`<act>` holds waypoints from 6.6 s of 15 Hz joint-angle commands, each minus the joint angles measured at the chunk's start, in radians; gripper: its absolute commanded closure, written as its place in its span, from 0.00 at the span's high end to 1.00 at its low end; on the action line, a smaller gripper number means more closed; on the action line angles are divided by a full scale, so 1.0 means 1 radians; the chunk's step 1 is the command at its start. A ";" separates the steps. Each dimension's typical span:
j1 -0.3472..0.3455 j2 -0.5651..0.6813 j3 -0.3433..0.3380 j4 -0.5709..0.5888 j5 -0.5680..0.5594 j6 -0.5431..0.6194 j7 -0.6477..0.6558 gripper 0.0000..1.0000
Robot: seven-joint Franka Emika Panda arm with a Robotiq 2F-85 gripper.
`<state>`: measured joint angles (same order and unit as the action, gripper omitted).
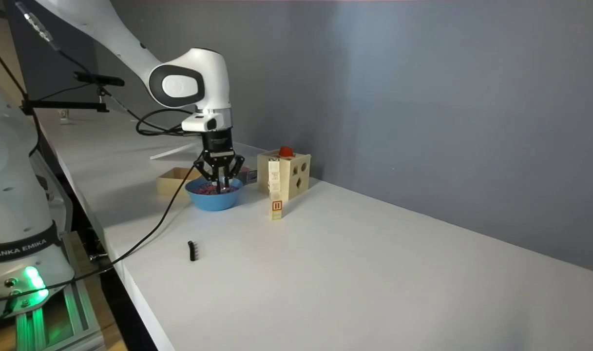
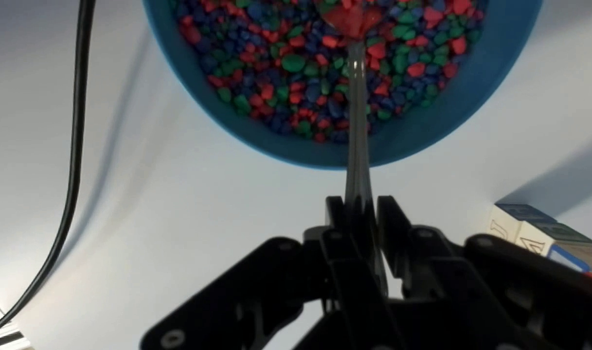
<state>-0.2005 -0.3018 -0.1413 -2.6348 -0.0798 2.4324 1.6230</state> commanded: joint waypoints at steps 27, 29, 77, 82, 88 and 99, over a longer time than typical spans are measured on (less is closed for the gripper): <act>-0.124 0.002 0.183 0.068 -0.229 -0.079 0.171 0.95; -0.119 0.025 0.205 0.068 -0.314 -0.088 0.246 1.00; 0.121 0.042 -0.132 0.089 0.585 -0.086 -0.646 0.02; 0.069 0.045 -0.131 0.105 0.693 -0.186 -0.791 0.02; 0.010 0.032 -0.093 0.088 0.610 -0.152 -0.861 0.02; -0.028 -0.062 -0.048 -0.037 0.540 0.133 -0.962 0.02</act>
<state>-0.2010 -0.2809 -0.2051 -2.5962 0.4981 2.5242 0.6955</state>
